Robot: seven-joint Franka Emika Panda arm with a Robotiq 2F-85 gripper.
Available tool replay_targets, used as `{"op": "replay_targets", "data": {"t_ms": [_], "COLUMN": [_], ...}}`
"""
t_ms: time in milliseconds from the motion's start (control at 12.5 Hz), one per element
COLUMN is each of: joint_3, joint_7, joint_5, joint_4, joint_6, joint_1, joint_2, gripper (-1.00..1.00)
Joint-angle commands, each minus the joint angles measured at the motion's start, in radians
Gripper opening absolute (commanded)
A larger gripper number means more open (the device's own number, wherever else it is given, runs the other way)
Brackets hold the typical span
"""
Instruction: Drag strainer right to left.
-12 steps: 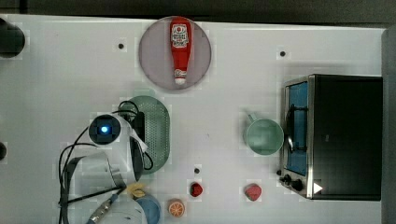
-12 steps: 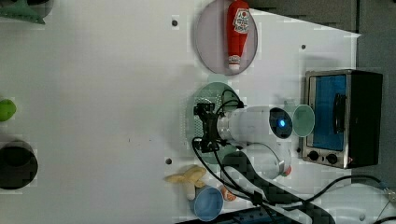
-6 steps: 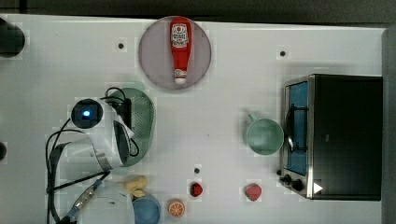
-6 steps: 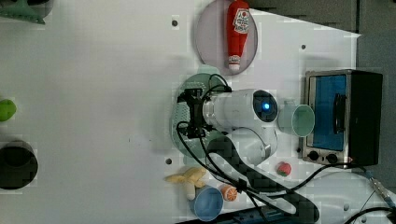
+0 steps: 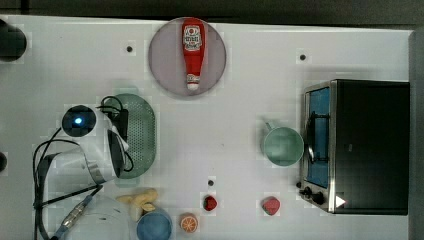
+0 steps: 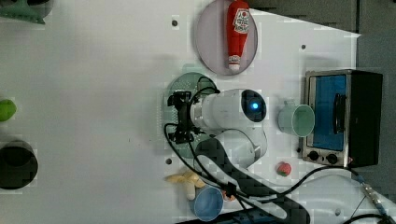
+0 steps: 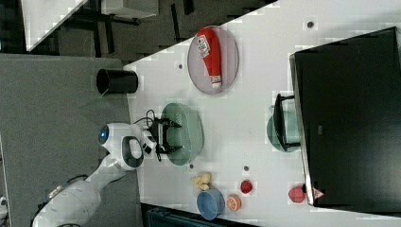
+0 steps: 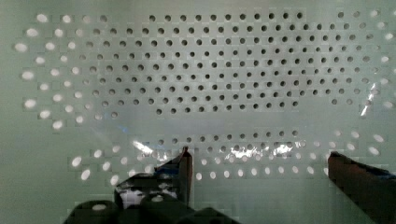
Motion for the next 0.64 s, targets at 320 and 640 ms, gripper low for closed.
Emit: {"op": "replay_targets", "data": {"t_ms": [320,640], "joint_3": [0.025,0.025], "joint_7": [0.138,0.139], "joint_5": [0.010,0.012], "joint_4": [0.119,0.149], "joint_6": [0.020,0.024], "joint_1": [0.083,0.113], "joint_2": [0.048,0.067], "gripper": [1.00,1.00]}}
